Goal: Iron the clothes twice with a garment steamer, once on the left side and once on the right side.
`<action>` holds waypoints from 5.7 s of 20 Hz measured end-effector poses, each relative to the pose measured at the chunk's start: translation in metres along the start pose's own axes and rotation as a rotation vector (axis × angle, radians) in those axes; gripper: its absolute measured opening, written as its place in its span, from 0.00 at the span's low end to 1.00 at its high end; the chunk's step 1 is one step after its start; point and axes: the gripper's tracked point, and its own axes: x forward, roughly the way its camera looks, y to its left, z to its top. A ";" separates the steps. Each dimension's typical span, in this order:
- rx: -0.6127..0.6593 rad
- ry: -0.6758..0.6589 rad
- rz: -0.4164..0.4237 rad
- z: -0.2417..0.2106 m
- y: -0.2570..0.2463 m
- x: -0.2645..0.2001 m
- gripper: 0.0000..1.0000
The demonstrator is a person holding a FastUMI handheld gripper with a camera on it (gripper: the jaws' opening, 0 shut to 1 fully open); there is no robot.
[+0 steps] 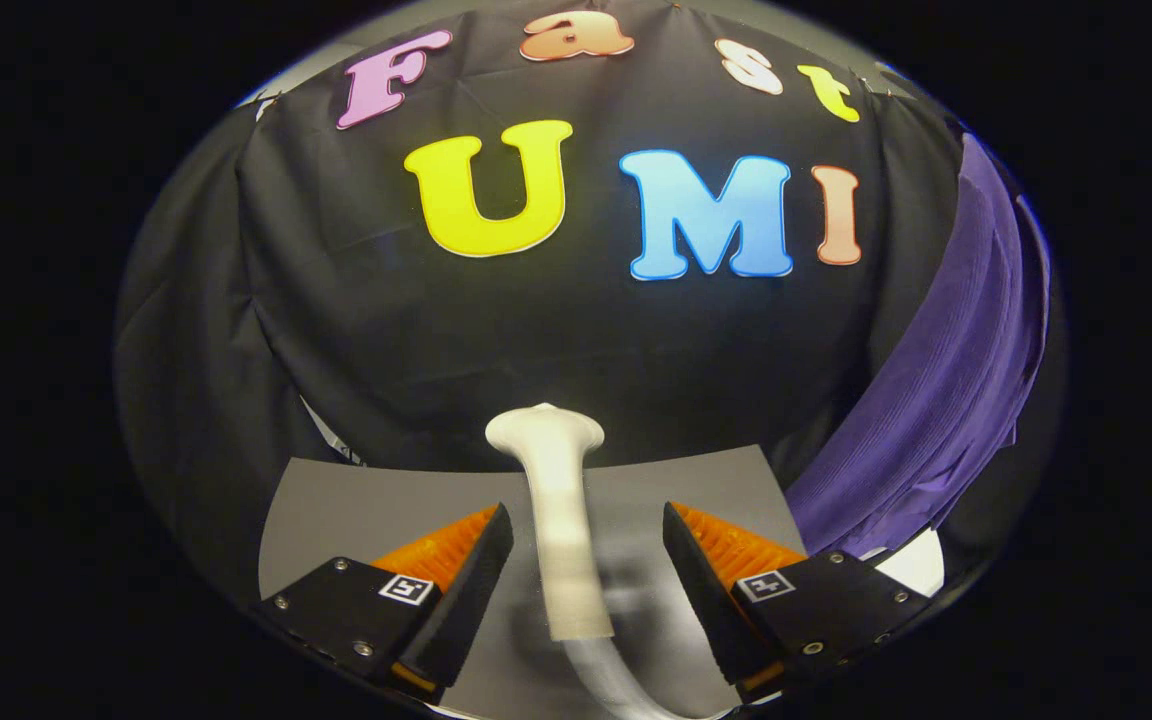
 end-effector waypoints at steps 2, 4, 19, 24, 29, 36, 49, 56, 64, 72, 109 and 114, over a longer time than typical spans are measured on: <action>-0.012 0.045 -0.011 -0.011 0.002 0.012 0.93; -0.020 0.092 -0.027 -0.021 -0.001 0.020 0.89; -0.082 0.103 0.004 -0.032 0.015 0.023 0.32; -0.083 -0.029 -0.022 -0.012 0.005 -0.019 0.31; -0.088 -0.141 -0.030 -0.019 -0.009 -0.072 0.31; -0.144 -0.315 -0.032 -0.048 -0.035 -0.146 0.31; -0.170 -0.592 0.056 -0.134 -0.076 -0.237 0.31; -0.136 -0.747 0.044 -0.134 -0.111 -0.260 0.31; -0.122 -0.843 -0.079 -0.063 -0.165 -0.264 0.31; -0.051 -0.927 -0.195 0.005 -0.226 -0.263 0.31; 0.034 -0.663 -0.311 -0.096 -0.334 -0.120 0.32; 0.044 -0.593 -0.314 -0.132 -0.342 -0.101 0.32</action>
